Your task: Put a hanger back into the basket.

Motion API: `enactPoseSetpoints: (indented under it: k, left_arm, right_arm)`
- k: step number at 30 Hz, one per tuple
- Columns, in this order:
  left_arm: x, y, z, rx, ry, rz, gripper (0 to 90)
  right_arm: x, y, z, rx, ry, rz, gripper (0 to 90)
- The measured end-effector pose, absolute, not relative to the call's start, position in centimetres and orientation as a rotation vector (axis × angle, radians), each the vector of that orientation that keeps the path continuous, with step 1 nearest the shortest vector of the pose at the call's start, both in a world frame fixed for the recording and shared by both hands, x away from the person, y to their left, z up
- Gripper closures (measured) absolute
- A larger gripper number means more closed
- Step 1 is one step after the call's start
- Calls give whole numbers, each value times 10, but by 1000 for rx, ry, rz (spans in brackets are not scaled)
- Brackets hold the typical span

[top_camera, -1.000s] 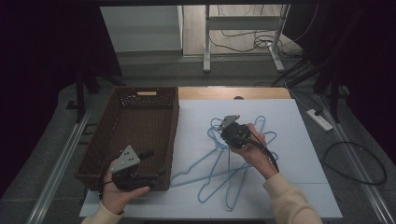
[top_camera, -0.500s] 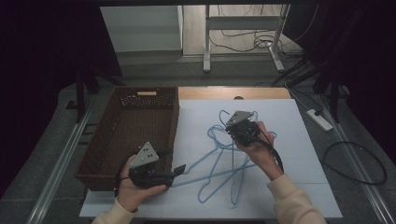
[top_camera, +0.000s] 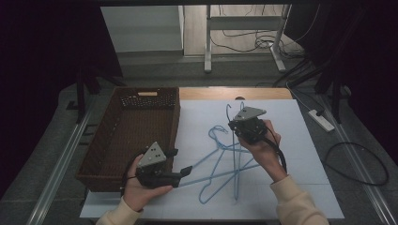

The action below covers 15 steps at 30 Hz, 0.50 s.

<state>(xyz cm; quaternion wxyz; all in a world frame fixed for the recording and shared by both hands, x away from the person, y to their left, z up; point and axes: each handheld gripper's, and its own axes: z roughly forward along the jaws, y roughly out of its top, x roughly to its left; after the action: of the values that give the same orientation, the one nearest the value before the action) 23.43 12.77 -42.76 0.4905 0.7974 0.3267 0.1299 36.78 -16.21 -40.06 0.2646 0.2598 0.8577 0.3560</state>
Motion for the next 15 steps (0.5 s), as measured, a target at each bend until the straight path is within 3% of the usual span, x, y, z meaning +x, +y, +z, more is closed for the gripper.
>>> enactPoseSetpoints:
  k: [15]
  left_arm:
    - [258, 70, -427, 1986, 811, 232, 246]
  right_arm:
    - [356, -161, -385, 782, 2254, 1048, 866]
